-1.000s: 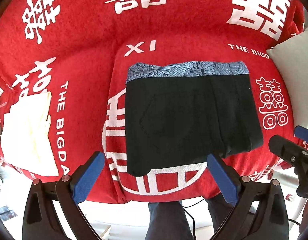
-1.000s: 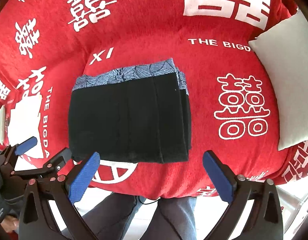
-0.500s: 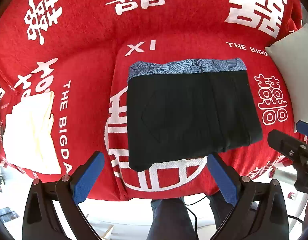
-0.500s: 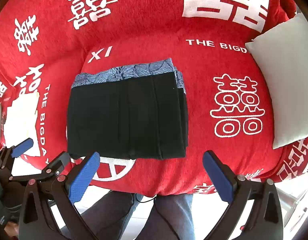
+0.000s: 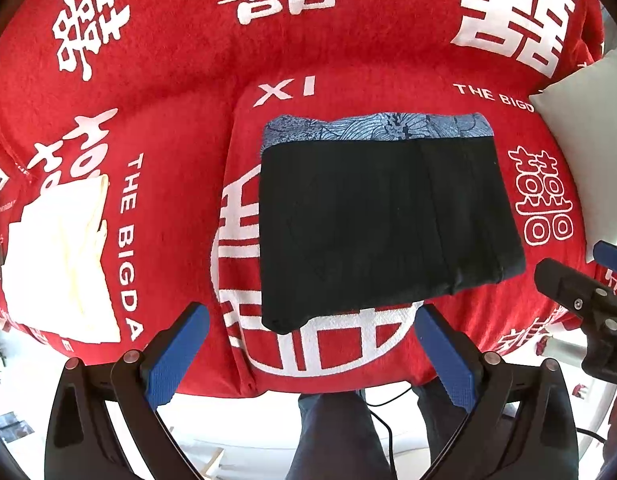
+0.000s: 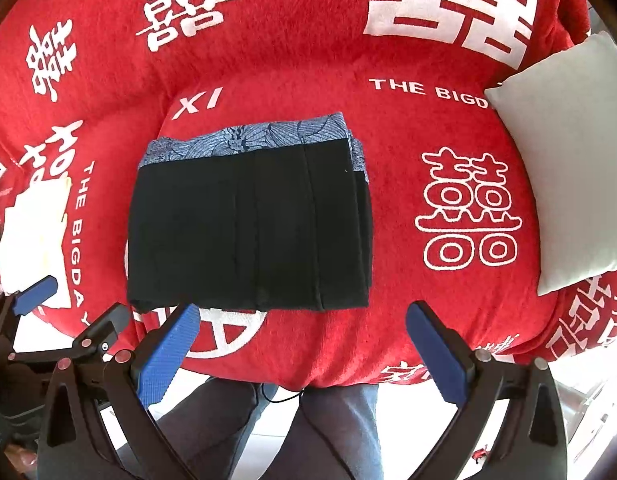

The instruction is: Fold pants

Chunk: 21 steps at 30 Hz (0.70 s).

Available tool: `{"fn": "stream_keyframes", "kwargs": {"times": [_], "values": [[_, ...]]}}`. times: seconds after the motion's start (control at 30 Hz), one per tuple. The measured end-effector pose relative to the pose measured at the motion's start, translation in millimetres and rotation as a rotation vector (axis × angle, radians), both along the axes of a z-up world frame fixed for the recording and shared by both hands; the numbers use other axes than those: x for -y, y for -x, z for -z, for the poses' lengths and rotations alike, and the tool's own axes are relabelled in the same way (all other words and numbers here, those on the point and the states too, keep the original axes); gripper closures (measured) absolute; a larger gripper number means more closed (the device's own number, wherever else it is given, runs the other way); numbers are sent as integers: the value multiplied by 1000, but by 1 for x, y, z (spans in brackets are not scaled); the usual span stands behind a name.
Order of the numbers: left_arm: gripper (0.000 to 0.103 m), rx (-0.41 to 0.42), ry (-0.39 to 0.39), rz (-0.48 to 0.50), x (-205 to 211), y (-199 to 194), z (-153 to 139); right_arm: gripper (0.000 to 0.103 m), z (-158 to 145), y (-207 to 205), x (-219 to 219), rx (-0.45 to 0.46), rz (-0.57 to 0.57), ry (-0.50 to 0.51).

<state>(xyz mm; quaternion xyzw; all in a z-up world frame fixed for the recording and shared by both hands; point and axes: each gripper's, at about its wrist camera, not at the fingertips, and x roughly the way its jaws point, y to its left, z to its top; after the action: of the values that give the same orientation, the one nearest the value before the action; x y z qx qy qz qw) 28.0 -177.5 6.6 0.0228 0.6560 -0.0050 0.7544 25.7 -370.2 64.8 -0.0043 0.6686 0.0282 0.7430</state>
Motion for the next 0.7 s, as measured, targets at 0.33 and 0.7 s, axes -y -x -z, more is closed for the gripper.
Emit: {"fn": "stream_keyframes", "kwargs": {"times": [0.33,0.7], "values": [[0,20,7,30,-2,1,-5,0,-3,5,-2,17,22,12],[0,31,18,61,-8,2,-4,0,-4,10,-12,25,34,33]]}}
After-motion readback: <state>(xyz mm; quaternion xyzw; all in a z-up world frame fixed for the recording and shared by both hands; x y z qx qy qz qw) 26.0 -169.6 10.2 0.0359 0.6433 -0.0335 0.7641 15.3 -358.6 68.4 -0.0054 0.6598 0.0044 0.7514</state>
